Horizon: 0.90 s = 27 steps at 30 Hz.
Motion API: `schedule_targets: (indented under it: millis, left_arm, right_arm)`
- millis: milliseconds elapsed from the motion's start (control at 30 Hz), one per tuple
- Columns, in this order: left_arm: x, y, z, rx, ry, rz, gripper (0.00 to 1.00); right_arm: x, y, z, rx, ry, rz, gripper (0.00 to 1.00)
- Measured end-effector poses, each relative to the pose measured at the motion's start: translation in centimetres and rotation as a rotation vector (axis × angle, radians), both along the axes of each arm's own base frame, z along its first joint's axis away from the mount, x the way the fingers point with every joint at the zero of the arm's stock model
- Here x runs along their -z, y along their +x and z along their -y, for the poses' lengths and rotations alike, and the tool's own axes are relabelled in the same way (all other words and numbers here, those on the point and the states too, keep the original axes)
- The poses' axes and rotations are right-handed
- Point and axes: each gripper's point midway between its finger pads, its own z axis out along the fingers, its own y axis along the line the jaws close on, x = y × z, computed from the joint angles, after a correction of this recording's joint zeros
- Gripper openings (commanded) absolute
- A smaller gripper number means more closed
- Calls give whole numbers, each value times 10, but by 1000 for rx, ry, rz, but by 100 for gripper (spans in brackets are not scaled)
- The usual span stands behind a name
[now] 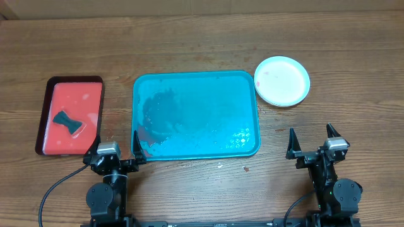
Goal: Clean dirty plates on tray and stack at the side
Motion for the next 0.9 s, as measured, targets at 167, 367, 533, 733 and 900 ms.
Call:
schedule_targets:
  millis: [167,367,533,733,900]
  left_arm:
    - [0,0,0,0,0,0,100]
    - [0,0,0,0,0,0,100]
    - [0,0,0,0,0,0,100]
    - [0,0,0,0,0,0,100]
    - [0,0,0,0,0,0,100]
  right_arm:
    - [0,0,1,3,-11,2,100]
    - [0,0,1,3,-17,3,100]
    - [0,0,1,3,-20,3,100]
    - [0,0,1,3,-21,2,100]
    - [0,0,1,3,-20,3,100]
